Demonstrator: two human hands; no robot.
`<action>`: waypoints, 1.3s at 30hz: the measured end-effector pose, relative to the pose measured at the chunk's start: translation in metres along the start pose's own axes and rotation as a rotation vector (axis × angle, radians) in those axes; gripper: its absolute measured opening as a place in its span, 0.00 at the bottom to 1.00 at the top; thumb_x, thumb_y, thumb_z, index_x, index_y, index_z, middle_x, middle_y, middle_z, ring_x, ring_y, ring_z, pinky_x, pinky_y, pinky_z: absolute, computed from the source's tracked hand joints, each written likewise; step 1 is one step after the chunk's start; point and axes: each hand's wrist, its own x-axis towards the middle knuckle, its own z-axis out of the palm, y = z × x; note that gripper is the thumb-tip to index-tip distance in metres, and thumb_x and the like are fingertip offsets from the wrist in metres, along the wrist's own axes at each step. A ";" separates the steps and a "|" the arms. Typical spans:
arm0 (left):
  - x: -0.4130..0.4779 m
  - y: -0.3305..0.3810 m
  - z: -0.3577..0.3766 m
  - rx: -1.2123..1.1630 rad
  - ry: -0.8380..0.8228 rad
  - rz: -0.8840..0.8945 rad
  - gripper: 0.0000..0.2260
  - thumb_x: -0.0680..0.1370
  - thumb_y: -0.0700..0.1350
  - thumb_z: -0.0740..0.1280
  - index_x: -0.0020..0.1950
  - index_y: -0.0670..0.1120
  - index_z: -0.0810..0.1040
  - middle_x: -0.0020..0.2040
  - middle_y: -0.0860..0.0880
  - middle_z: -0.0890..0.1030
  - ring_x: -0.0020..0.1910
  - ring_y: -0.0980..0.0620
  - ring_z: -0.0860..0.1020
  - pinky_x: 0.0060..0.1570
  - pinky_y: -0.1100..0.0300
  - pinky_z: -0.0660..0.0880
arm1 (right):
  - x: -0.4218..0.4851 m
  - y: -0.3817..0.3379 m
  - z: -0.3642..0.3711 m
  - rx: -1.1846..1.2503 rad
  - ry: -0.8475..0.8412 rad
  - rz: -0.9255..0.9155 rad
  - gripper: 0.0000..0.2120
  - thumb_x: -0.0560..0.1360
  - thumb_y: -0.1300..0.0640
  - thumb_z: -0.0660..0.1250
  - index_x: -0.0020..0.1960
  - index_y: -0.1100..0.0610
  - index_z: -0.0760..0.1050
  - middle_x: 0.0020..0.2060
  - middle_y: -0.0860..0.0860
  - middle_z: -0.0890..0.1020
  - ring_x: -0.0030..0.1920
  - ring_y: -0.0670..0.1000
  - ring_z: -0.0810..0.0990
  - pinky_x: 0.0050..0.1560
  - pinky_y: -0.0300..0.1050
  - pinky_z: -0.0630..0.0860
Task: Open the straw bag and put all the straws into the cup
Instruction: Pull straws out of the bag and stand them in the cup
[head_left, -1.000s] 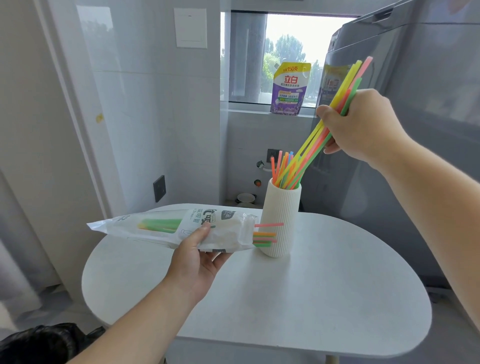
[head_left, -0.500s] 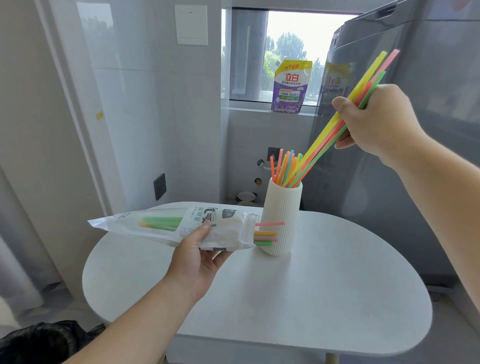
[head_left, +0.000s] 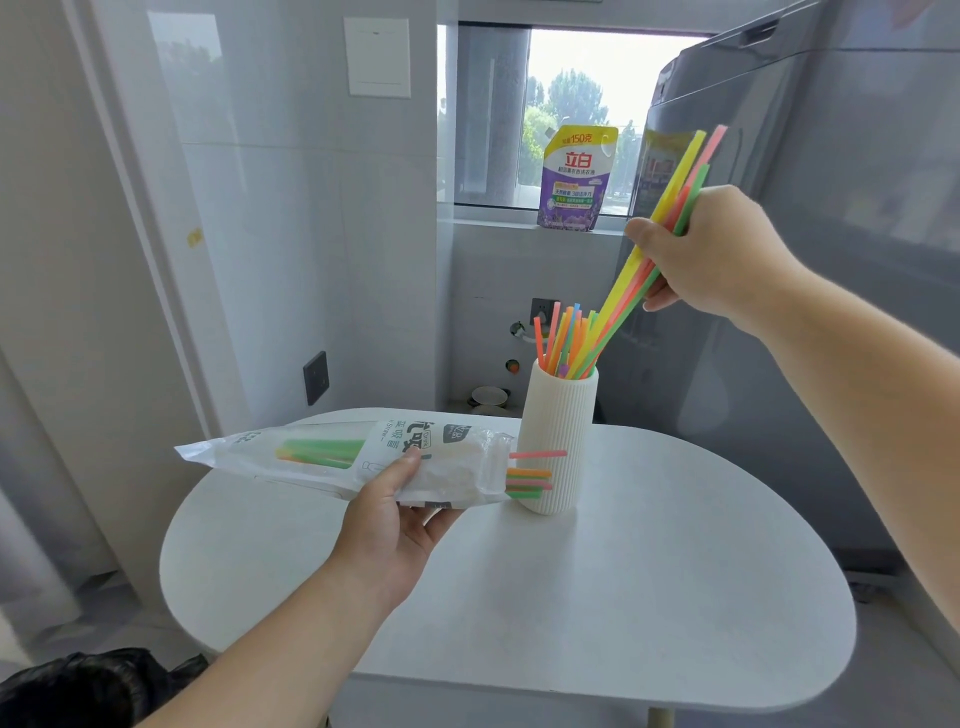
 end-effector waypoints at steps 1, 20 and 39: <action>0.000 0.000 0.000 0.000 -0.002 -0.001 0.10 0.81 0.40 0.67 0.62 0.47 0.81 0.50 0.46 0.88 0.43 0.49 0.87 0.39 0.52 0.85 | 0.001 0.000 0.002 -0.009 -0.009 -0.005 0.12 0.81 0.45 0.63 0.49 0.53 0.75 0.36 0.51 0.85 0.29 0.47 0.85 0.25 0.35 0.75; 0.000 0.000 0.001 -0.003 0.003 -0.014 0.14 0.80 0.40 0.67 0.65 0.46 0.80 0.54 0.45 0.87 0.46 0.47 0.86 0.39 0.51 0.85 | 0.008 0.007 0.065 -0.178 -0.191 0.064 0.15 0.78 0.45 0.68 0.51 0.58 0.75 0.43 0.54 0.84 0.32 0.48 0.85 0.29 0.37 0.78; 0.001 0.000 0.002 0.010 0.000 -0.010 0.12 0.80 0.40 0.67 0.64 0.47 0.80 0.55 0.44 0.87 0.47 0.47 0.86 0.41 0.50 0.85 | 0.010 0.014 0.079 -0.014 0.091 -0.232 0.54 0.70 0.42 0.76 0.80 0.46 0.41 0.72 0.53 0.70 0.66 0.55 0.76 0.61 0.60 0.78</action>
